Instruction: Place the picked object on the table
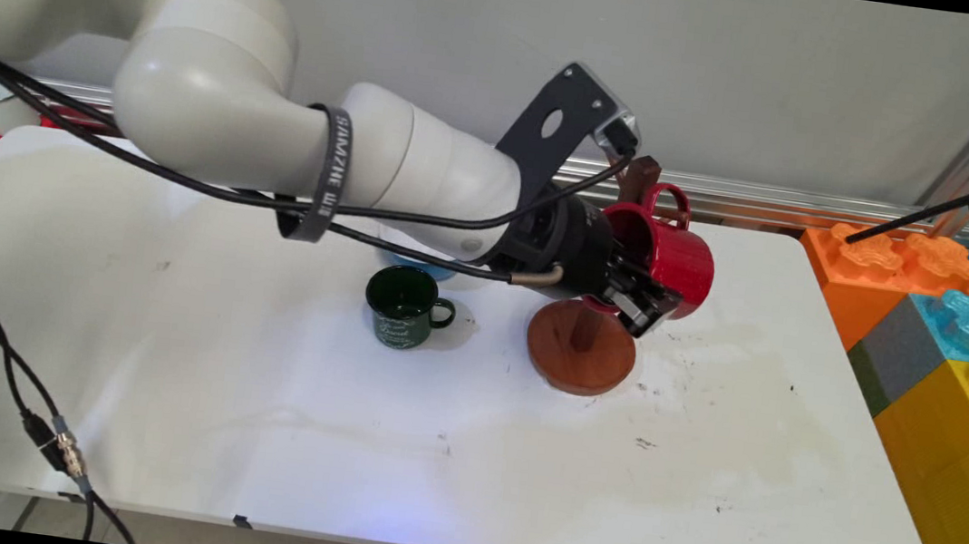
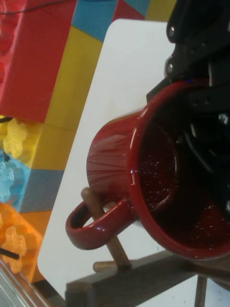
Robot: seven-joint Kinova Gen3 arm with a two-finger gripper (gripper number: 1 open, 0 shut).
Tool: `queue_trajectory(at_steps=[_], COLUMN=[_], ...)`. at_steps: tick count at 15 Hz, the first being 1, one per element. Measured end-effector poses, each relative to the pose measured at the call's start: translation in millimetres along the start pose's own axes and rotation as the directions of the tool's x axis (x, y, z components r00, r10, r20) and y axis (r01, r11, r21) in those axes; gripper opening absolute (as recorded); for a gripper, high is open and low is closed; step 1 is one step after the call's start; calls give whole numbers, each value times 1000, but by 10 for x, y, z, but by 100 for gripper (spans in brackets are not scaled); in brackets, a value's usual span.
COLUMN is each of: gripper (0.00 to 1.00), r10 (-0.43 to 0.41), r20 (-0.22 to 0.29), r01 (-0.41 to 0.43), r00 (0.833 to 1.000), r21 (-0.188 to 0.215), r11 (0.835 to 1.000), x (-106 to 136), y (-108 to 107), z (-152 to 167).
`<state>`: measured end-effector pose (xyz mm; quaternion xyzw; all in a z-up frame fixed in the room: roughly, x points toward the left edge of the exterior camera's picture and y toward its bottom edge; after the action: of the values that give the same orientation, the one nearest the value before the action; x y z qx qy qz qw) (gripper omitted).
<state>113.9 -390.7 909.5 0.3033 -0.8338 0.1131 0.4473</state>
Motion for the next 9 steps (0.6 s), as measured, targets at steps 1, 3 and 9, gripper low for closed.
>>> queue_trajectory(at_steps=[1,3,9], gripper=[0,0,0], r10=[3,9,41], r20=[-1,-1,24], r01=[-3,-9,-40], r00=[1000,1000,999], r21=[-6,-20,-53], r11=[1000,1000,998], x=[8,20,6], y=[28,80,211], z=[-50,-137,-464])
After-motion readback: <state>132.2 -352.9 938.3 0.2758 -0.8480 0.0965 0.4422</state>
